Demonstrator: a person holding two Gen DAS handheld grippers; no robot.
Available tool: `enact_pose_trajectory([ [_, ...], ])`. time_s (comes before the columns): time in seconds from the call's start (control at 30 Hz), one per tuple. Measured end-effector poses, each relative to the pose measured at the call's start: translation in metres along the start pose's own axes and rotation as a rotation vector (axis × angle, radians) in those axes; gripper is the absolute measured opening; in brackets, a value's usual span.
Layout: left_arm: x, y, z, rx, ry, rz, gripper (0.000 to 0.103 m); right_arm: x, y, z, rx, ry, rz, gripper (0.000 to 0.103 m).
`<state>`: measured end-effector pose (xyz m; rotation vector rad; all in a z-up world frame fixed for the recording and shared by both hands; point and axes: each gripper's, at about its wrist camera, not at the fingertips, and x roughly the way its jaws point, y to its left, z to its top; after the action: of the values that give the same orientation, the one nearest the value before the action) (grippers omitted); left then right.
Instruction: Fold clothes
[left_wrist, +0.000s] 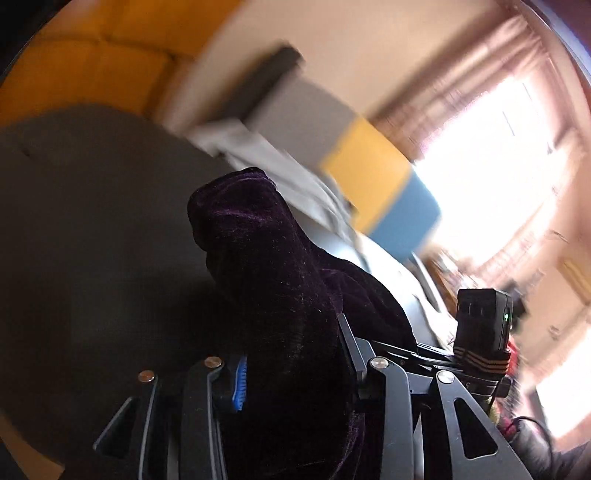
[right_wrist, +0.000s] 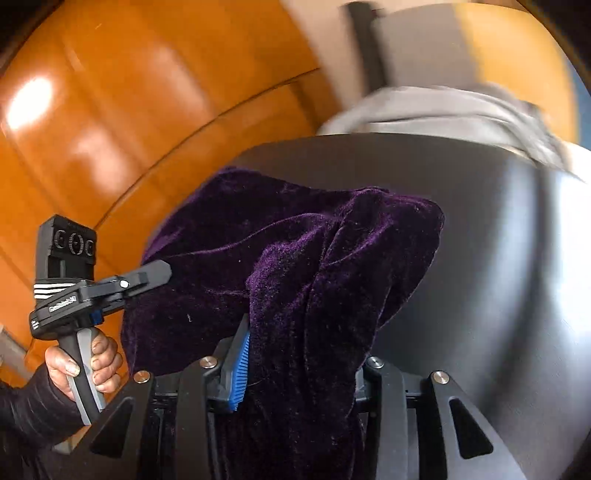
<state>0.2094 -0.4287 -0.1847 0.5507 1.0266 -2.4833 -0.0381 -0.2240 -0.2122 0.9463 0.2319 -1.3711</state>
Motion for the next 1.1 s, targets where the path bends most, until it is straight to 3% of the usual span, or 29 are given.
enact_pose_trajectory([
  [0.23,-0.046,0.114,0.084,-0.082,-0.177,0.275,0.039,0.163,0.077,0.131,-0.126,0.087,0.15,0.038],
  [0.33,-0.047,0.165,0.104,-0.155,-0.173,0.401,0.037,0.226,0.107,0.164,-0.156,0.147,0.159,0.038],
  [0.47,-0.041,0.22,0.102,-0.233,-0.127,0.547,0.036,0.293,0.127,0.174,-0.216,0.244,0.081,0.041],
  [0.53,-0.037,0.24,0.094,-0.288,-0.08,0.536,0.04,0.308,0.127,0.181,-0.217,0.252,0.084,0.044],
  [0.63,-0.048,0.237,0.089,-0.28,-0.103,0.512,0.05,0.292,0.13,0.187,-0.286,0.187,0.033,0.045],
  [0.73,-0.071,0.234,0.089,-0.268,-0.166,0.562,0.063,0.266,0.136,0.19,-0.389,0.098,-0.045,0.045],
  [0.8,-0.082,0.221,0.091,-0.207,-0.225,0.575,0.071,0.243,0.151,0.188,-0.488,0.033,-0.039,0.045],
  [0.9,-0.084,0.2,0.1,-0.097,-0.281,0.553,0.08,0.24,0.182,0.177,-0.602,0.069,0.057,0.045],
  [0.93,-0.075,0.197,0.106,-0.071,-0.266,0.548,0.081,0.246,0.188,0.172,-0.627,0.097,0.075,0.045],
  [1.03,-0.049,0.193,0.121,-0.01,-0.209,0.539,0.083,0.284,0.192,0.155,-0.64,0.206,0.049,0.045],
  [1.1,-0.023,0.212,0.12,-0.039,-0.082,0.55,0.085,0.311,0.18,0.139,-0.615,0.269,-0.012,0.045],
])
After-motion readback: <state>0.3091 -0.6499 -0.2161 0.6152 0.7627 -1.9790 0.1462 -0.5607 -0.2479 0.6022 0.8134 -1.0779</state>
